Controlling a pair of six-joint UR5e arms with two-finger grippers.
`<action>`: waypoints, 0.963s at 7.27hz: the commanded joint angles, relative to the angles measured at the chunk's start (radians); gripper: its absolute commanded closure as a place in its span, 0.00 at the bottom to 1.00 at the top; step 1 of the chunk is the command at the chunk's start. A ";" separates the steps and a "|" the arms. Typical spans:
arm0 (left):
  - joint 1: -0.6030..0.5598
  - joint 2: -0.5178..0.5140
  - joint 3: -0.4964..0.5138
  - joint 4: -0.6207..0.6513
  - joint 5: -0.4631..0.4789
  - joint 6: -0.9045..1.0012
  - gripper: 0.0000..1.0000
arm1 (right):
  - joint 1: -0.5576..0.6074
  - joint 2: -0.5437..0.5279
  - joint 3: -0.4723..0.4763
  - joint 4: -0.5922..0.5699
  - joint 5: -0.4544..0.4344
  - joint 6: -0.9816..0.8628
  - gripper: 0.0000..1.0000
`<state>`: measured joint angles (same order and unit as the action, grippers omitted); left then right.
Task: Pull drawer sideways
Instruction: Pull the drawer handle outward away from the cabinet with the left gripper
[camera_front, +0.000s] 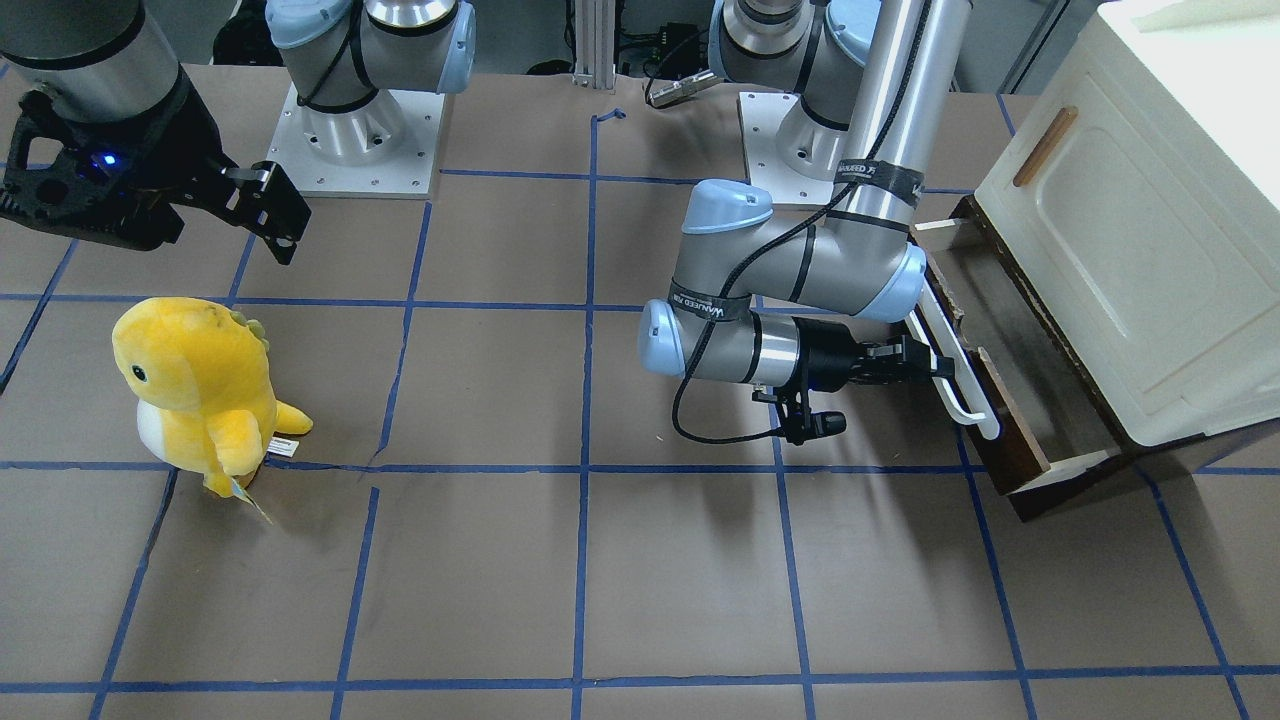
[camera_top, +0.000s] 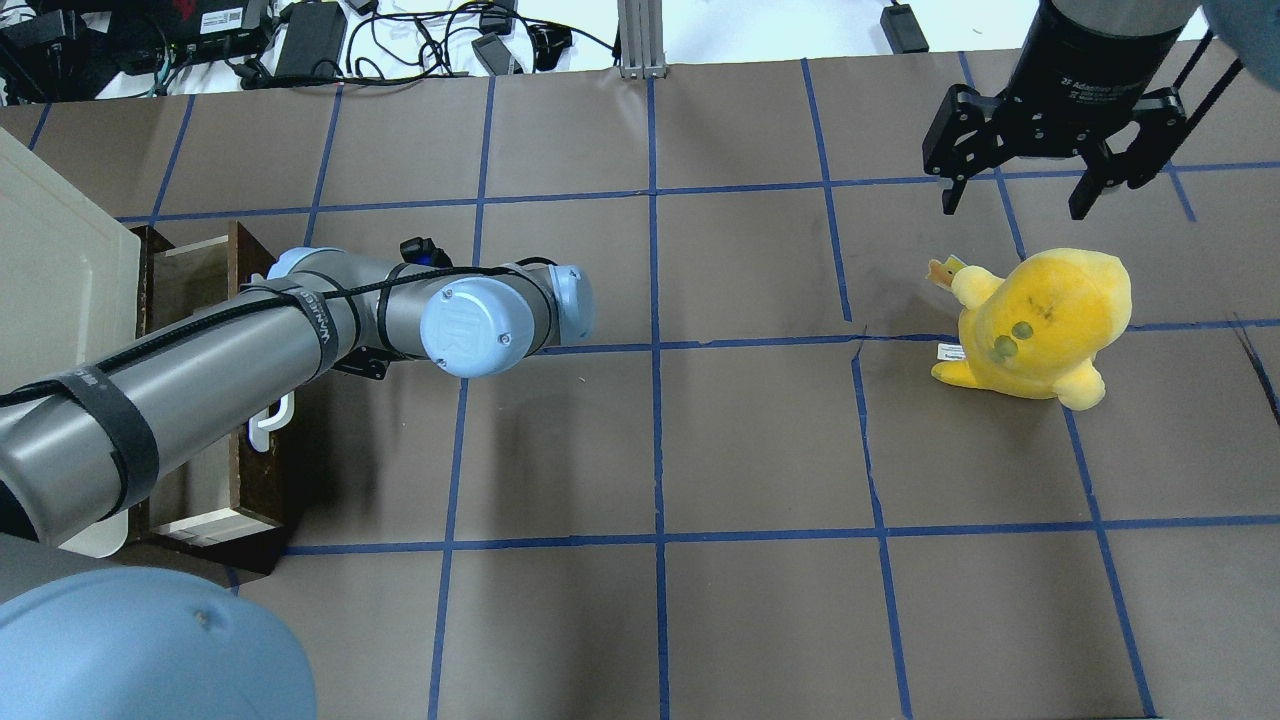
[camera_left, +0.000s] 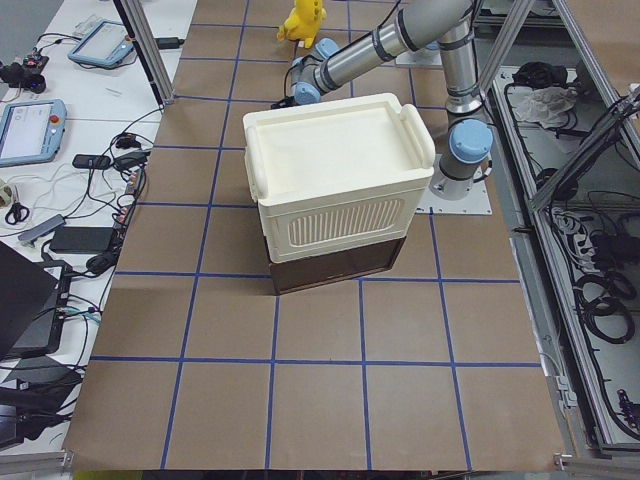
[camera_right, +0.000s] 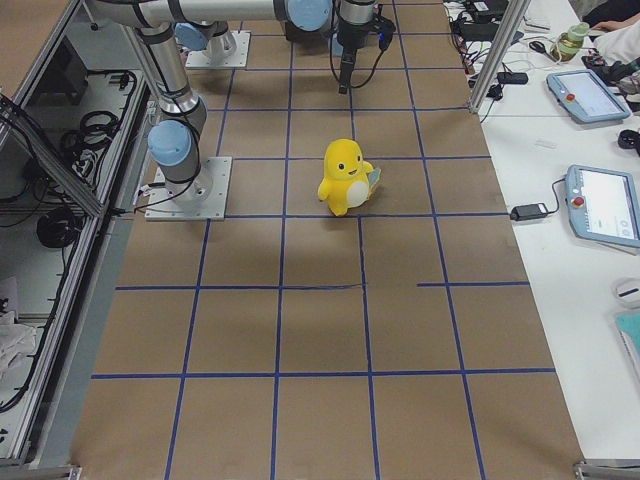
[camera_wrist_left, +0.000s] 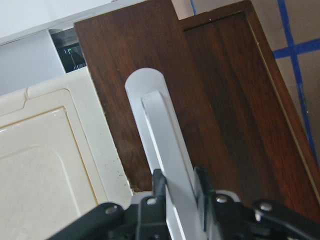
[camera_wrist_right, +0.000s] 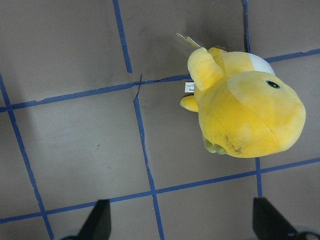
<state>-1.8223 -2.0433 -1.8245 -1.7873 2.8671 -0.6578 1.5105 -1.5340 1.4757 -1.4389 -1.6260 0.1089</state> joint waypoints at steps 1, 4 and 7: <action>-0.011 0.000 -0.001 -0.006 0.001 0.001 0.83 | 0.000 0.000 0.000 0.000 0.000 0.000 0.00; -0.011 -0.002 0.004 -0.004 0.008 0.001 0.83 | 0.000 0.000 0.000 0.000 0.000 0.000 0.00; -0.009 -0.018 0.010 0.000 0.009 0.001 0.83 | 0.000 0.000 0.000 0.000 0.000 0.000 0.00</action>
<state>-1.8329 -2.0565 -1.8155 -1.7880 2.8759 -0.6566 1.5104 -1.5340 1.4757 -1.4382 -1.6260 0.1089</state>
